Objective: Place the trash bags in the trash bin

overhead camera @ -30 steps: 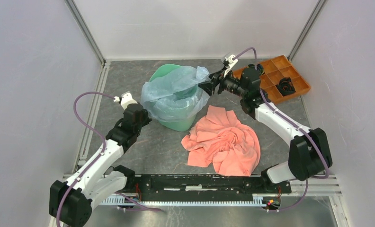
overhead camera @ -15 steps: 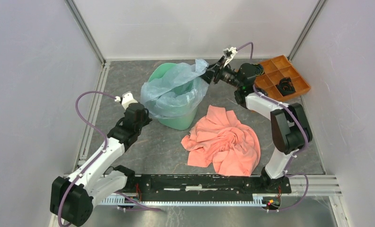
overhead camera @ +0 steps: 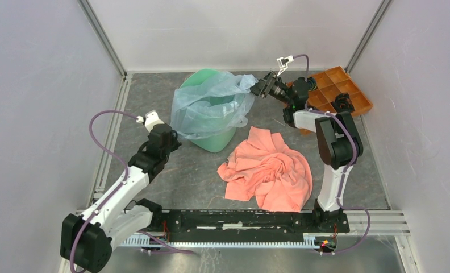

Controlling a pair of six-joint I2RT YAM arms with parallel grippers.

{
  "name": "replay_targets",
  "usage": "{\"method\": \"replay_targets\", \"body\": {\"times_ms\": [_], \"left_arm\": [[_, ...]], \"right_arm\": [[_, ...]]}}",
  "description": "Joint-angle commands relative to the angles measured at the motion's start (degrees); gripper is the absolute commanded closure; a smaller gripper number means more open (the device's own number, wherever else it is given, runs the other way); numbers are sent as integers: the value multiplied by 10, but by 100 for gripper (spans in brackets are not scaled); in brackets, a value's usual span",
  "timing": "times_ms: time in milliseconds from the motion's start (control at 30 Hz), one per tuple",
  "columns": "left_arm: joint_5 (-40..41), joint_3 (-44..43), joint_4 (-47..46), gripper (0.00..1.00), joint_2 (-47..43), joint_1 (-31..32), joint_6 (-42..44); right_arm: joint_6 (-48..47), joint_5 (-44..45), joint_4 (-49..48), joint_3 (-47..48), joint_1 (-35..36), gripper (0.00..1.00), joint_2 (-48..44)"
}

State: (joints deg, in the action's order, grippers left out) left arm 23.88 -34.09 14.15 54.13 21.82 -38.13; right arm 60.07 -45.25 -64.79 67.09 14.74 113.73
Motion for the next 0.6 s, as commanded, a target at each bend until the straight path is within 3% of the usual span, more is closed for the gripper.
{"method": "replay_targets", "body": {"times_ms": [0, 133, 333, 467, 567], "left_arm": [[11, 6, -5, 96, -22, -5, -5], [20, 1, -4, 82, -30, -5, -2], [58, -15, 18, 75, -5, -12, -4], [50, -2, 9, 70, -12, -17, -17], [53, 4, 5, 53, -20, -20, -27]], "right_arm": [[3, -43, -8, -31, 2, 21, -2], [18, -21, -38, -98, 11, 20, -53], [80, 55, -122, -216, 45, 19, -126], [111, 132, -138, -285, 103, 21, -171], [96, 210, -91, -317, 147, 20, -214]]}}
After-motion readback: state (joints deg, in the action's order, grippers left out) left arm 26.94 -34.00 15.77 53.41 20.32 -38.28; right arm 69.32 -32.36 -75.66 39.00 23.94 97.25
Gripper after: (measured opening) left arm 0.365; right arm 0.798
